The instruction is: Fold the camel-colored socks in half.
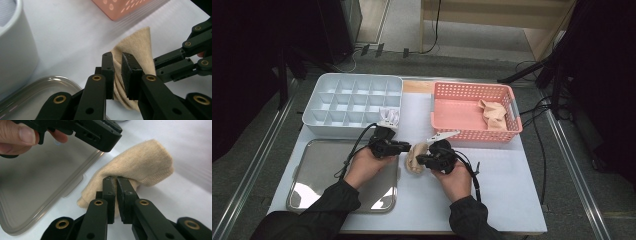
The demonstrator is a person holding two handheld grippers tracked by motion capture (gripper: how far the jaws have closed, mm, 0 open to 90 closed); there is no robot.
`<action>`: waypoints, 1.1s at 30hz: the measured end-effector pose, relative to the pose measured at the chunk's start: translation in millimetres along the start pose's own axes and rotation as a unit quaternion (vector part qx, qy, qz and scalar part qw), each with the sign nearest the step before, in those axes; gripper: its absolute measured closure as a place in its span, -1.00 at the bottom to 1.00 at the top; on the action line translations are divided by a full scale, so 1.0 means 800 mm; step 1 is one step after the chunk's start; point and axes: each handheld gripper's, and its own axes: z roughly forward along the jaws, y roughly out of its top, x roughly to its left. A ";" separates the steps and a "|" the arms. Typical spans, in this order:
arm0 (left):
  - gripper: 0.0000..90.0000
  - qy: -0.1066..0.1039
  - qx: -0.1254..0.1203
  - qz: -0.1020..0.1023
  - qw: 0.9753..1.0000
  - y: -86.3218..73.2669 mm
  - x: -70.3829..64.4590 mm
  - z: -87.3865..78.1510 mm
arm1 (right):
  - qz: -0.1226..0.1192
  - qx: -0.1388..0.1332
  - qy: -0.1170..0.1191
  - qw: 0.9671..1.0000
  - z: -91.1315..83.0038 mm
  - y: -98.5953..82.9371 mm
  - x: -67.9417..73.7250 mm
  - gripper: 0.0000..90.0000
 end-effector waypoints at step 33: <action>0.74 0.017 -0.003 0.023 1.000 -0.004 -0.009 0.011 | -0.024 -0.008 -0.003 1.000 0.021 0.000 0.020 0.97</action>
